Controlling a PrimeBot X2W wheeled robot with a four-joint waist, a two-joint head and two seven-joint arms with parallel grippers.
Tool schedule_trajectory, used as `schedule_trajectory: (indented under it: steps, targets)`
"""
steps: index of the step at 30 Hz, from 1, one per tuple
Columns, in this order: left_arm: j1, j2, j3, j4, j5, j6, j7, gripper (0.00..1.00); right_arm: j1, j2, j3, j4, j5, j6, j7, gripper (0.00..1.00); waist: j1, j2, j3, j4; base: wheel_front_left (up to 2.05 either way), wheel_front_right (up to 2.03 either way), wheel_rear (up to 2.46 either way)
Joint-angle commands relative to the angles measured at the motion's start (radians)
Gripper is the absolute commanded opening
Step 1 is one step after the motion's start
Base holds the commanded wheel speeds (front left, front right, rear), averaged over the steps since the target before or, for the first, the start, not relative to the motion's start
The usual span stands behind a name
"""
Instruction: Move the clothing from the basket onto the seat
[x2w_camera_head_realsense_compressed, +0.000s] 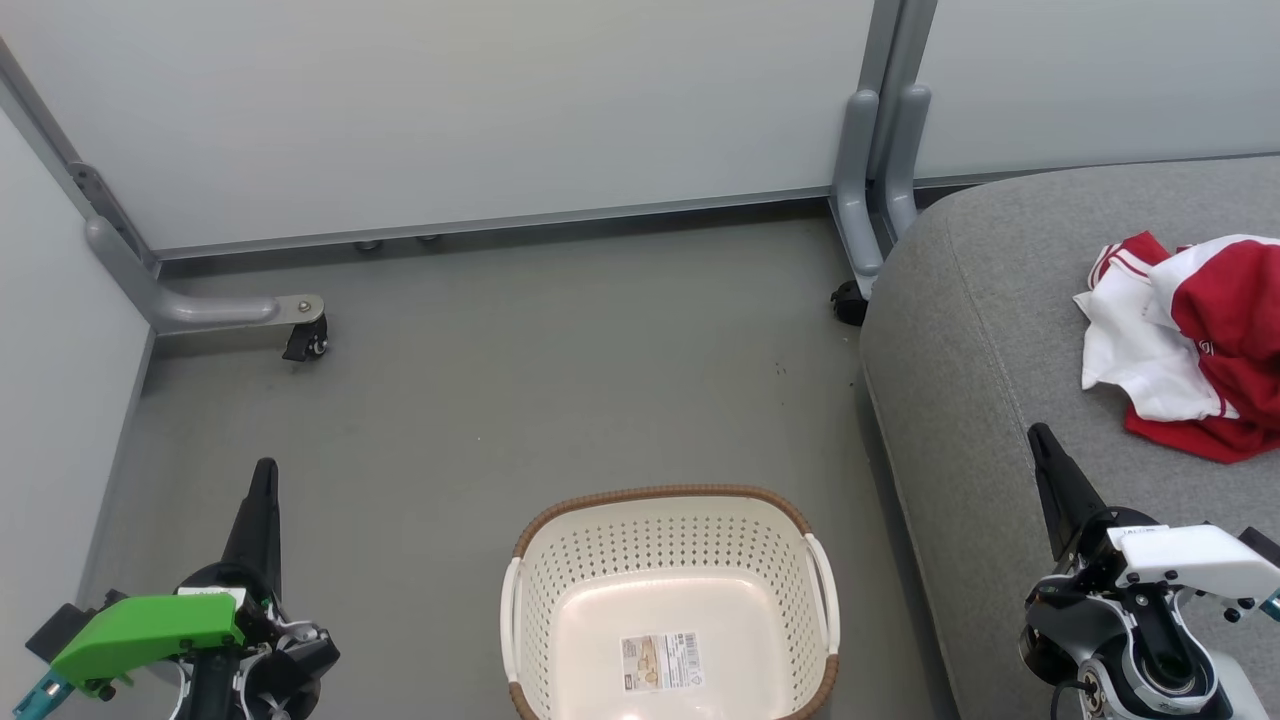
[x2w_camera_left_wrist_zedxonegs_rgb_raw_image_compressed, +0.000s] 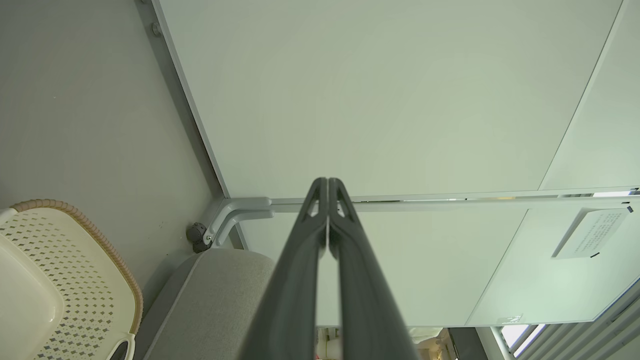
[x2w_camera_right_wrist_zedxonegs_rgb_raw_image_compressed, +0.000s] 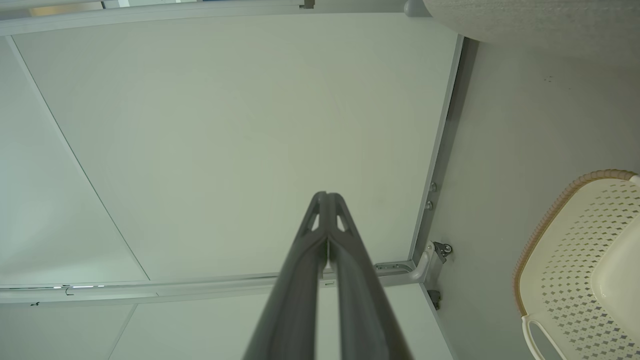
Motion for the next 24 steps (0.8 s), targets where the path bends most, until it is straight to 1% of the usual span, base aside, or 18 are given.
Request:
schedule_trajectory:
  steps: [1,24]
  targets:
    - [-0.012,0.002,0.002,0.000,-0.003,-0.004,0.004,0.00,-0.006,0.002,-0.003,0.002,-0.002,0.000,0.004,0.00,0.0000,0.0000,0.000,0.000,0.00,0.00,0.00]
    - [-0.012,0.002,0.002,0.000,-0.003,-0.004,0.003,0.00,-0.007,0.006,-0.010,0.003,-0.010,0.000,0.010,0.00,0.0000,0.0000,0.000,0.000,0.00,0.00,0.00]
